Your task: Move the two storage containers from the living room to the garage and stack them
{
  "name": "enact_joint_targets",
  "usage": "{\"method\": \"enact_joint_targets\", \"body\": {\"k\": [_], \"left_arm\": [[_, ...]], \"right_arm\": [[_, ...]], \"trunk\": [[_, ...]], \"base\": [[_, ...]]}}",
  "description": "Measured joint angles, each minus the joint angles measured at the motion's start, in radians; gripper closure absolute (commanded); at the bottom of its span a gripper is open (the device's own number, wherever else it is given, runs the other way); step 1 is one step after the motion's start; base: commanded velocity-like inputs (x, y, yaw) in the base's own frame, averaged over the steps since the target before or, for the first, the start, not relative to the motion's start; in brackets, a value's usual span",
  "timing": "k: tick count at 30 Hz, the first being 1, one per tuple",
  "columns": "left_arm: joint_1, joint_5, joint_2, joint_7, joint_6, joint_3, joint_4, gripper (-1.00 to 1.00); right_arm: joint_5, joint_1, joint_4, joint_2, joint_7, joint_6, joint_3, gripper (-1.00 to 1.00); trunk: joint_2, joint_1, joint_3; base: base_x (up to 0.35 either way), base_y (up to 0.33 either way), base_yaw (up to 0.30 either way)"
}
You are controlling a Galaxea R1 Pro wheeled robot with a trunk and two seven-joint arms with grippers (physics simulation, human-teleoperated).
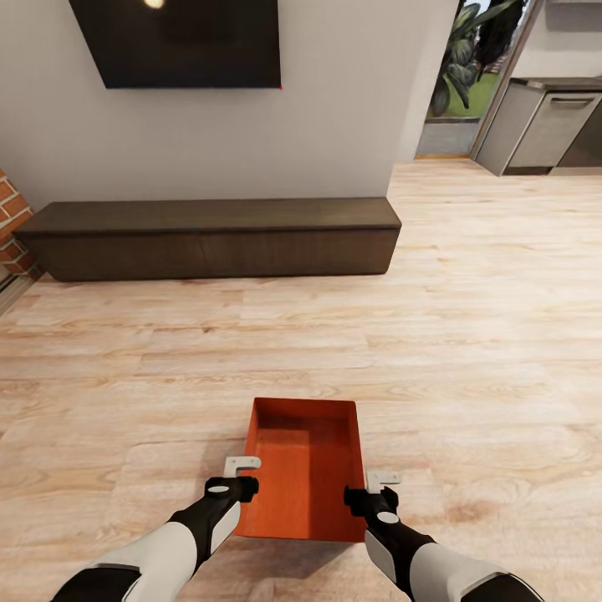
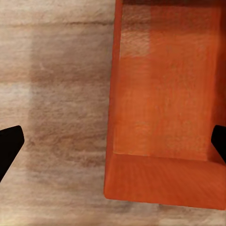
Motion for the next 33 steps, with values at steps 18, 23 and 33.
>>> {"method": "enact_joint_targets", "body": {"k": [18,23,33], "left_arm": [[0.000,-0.006,0.014,0.000,-0.001,-0.003,0.003,-1.00],[0.000,-0.006,0.014,0.000,-0.001,-0.004,0.004,-1.00],[0.000,-0.006,0.014,0.000,-0.001,-0.004,0.003,-1.00]], "right_arm": [[0.000,0.000,0.000,-0.006,-0.001,-0.021,0.000,-1.00],[0.000,0.000,0.000,-0.006,-0.001,-0.021,0.000,-1.00],[0.000,0.000,0.000,-0.008,-0.001,-0.021,0.000,-1.00]], "trunk": [[-0.126,0.069,-0.056],[-0.161,0.088,-0.072],[-0.231,0.127,-0.103]], "base": [[0.000,0.000,0.000],[0.000,0.000,0.000],[0.000,0.000,0.000]]}}
